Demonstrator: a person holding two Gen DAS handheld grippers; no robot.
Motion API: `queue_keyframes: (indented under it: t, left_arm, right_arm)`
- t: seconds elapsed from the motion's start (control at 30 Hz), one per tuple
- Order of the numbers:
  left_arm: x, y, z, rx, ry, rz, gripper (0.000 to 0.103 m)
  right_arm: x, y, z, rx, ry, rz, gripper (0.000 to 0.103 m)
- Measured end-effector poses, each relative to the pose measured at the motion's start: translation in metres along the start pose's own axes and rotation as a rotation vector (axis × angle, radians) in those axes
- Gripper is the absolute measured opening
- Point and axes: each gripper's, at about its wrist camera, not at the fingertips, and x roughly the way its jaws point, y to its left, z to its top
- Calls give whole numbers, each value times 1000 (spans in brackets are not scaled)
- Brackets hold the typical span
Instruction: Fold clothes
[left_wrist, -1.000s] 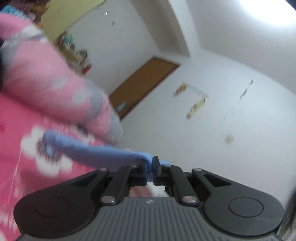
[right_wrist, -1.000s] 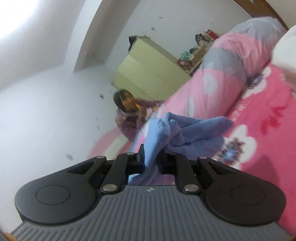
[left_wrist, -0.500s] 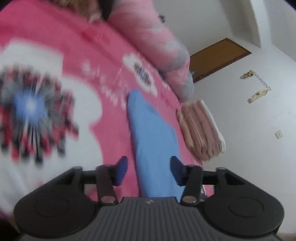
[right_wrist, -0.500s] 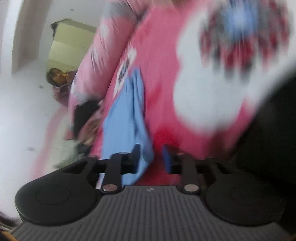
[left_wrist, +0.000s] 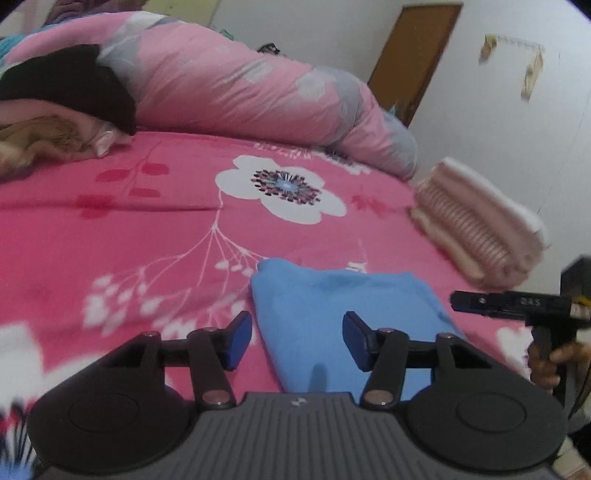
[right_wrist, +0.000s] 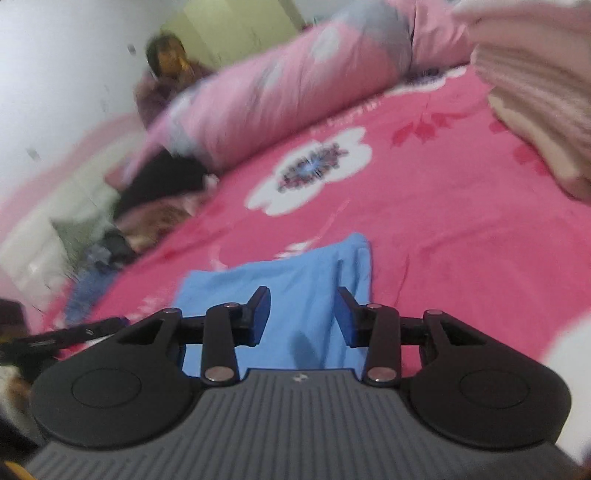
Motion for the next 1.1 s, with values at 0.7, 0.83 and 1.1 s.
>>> queue_keyframes:
  t: [0.7, 0.83, 1.1]
  left_arm:
    - [65, 29, 11, -54, -2, 42, 28]
    - [56, 21, 10, -9, -30, 99, 44]
    - [-14, -3, -3, 81, -57, 13, 66]
  right_arm:
    - [59, -5, 5, -189, -26, -61, 8]
    - [47, -12, 10, -160, -20, -116, 27]
    - [-59, 32, -29, -360, -89, 22, 27]
